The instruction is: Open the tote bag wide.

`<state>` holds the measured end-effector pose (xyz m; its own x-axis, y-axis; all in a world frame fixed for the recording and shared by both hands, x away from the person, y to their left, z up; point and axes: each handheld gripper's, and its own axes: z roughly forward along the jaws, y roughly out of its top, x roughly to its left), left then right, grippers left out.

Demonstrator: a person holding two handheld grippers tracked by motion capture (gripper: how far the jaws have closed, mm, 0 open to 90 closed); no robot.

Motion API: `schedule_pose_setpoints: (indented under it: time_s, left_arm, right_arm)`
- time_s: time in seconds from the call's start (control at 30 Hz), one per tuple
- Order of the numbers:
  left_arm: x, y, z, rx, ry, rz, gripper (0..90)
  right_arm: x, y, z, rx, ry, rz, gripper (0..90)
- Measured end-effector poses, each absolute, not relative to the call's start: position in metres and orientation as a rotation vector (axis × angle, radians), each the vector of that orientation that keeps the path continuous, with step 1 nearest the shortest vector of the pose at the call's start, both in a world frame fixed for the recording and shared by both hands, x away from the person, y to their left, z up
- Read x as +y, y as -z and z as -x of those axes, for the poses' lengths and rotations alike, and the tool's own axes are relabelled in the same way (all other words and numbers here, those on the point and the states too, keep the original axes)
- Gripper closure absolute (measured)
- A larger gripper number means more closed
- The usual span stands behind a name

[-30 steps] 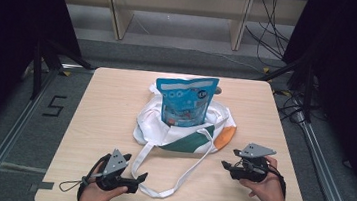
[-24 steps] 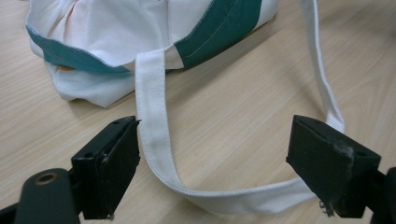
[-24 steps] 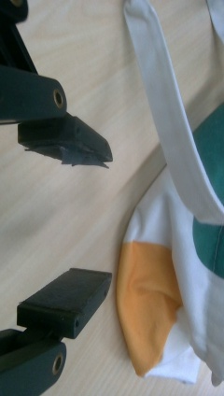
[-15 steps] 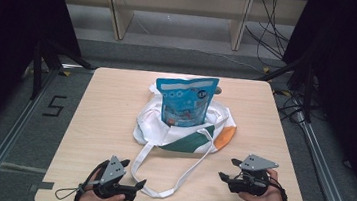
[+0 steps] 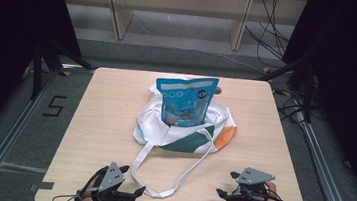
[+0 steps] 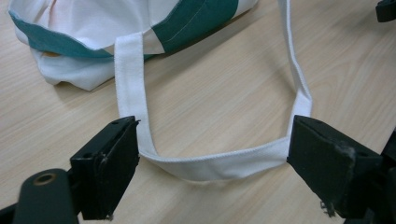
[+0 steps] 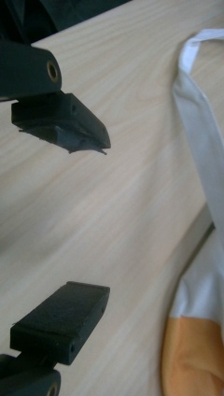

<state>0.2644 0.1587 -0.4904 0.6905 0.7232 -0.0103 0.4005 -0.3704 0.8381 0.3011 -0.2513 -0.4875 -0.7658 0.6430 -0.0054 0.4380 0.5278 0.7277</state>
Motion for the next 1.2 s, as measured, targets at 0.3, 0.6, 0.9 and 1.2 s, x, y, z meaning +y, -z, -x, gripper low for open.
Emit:
schedule_pose_setpoints:
  time_s: [0.3,0.6,0.9,1.2]
  left_arm:
    - [0.155,0.494,-0.254,0.873,-0.449,-2.054,15.3]
    - [0.148,0.497,-0.249,0.852,-0.454,-2.094,15.3]
    - [0.146,0.499,-0.249,0.863,-0.454,-2.066,15.3]
    - [0.149,0.498,-0.251,0.851,-0.471,-2.119,15.3]
  right_arm:
    - [-0.253,0.493,-0.291,2.533,-1.028,-0.89,23.8]
    - [-0.249,0.497,-0.29,2.554,-0.971,-0.843,24.1]
    - [-0.249,0.497,-0.289,2.551,-0.963,-0.84,24.3]
    - [-0.249,0.497,-0.29,2.552,-0.953,-0.825,24.3]
